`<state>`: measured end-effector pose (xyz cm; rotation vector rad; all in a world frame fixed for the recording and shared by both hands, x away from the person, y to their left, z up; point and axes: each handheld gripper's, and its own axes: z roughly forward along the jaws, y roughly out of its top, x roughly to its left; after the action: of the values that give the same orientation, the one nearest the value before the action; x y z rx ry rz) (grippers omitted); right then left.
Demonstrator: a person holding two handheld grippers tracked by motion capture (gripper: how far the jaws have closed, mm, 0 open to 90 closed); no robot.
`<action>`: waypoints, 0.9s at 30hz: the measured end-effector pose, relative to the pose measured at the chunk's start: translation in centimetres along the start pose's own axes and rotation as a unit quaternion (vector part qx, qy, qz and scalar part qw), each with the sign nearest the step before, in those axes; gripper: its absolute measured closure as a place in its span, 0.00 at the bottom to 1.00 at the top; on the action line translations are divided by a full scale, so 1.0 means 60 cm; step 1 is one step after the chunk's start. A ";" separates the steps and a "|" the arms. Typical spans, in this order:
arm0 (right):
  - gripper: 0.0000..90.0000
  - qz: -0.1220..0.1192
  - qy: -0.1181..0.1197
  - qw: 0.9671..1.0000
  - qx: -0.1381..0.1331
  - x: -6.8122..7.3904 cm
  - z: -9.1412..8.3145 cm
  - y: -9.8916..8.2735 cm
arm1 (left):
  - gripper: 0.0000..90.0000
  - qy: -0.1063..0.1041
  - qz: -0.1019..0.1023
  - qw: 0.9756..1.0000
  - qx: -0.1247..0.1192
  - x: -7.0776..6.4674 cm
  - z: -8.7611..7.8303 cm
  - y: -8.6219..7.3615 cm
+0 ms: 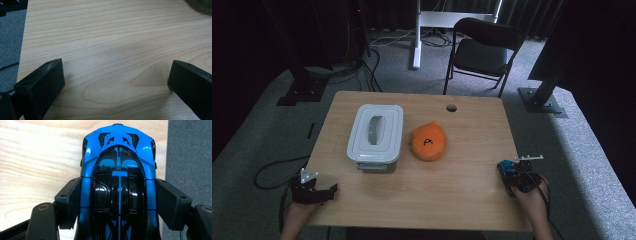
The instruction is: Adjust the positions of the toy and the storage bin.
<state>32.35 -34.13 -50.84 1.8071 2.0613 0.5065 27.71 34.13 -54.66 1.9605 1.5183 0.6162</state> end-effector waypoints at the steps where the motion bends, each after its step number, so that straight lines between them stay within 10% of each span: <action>1: 0.30 0.000 0.000 1.000 0.000 0.000 0.000 0.000 | 0.01 0.000 0.000 1.000 0.000 0.000 0.000 0.000; 27: 0.23 0.034 0.028 0.999 -0.023 -0.020 -0.001 -0.002 | 0.01 0.001 -0.001 1.000 0.000 0.000 0.000 0.000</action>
<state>32.36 -35.36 -50.80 1.8612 2.0124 0.6256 27.69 34.11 -54.67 1.9587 1.5209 0.6169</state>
